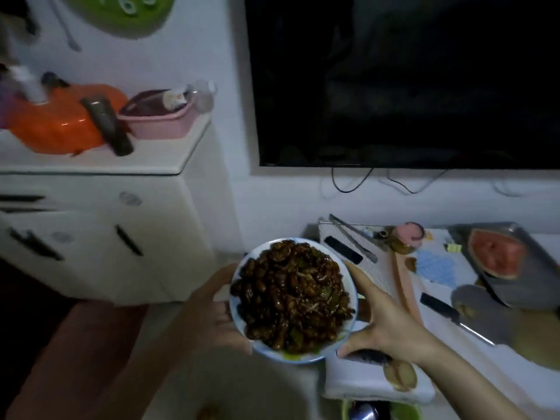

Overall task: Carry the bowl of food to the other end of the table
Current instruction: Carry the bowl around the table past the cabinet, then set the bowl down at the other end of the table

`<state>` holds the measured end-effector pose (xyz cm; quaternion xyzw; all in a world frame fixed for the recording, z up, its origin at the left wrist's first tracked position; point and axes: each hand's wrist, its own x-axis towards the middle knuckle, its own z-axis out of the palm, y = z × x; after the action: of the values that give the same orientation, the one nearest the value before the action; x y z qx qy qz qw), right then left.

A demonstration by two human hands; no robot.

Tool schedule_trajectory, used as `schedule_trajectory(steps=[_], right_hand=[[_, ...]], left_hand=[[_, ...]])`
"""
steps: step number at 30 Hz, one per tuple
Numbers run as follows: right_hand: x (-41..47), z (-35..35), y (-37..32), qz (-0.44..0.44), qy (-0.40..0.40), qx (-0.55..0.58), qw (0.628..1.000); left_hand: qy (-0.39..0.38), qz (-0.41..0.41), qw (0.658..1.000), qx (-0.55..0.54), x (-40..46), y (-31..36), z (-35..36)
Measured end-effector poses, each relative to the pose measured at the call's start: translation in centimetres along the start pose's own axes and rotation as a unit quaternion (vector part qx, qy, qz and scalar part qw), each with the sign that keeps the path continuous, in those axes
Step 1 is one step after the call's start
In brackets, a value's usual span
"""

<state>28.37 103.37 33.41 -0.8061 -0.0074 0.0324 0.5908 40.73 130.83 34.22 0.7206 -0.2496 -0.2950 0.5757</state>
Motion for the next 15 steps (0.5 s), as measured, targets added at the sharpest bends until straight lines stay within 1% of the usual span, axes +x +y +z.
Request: schedule_trajectory(steps=[2,3,8,11,13,15], right_hand=[[1.8,0.9,0.4,0.009,0.067,-0.002,0.998],[2.6,1.6,0.4,0.021,0.095,0.004,0.995],[5.5,5.8,-0.2,0.077,0.216,0.026,0.973],[6.7,7.5,-0.5,0.125,0.285,0.024,0.95],[7.1,8.3,0.2,0.129,0.333,0.017,0.934],[7.1,8.6,1.3,0.134,0.365,0.019,0.921]], left_hand=[[-0.061,0.037,0.997,0.013,4.2,-0.4,-2.8],[-0.095,0.042,0.995,0.013,6.2,-0.9,-4.2],[-0.247,-0.017,0.969,-0.027,14.3,-2.0,-9.5],[-0.331,-0.034,0.943,-0.024,18.3,-2.0,-10.4],[-0.377,-0.038,0.926,-0.002,21.0,-2.0,-10.1],[-0.418,-0.039,0.908,0.007,23.6,-2.5,-9.1]])
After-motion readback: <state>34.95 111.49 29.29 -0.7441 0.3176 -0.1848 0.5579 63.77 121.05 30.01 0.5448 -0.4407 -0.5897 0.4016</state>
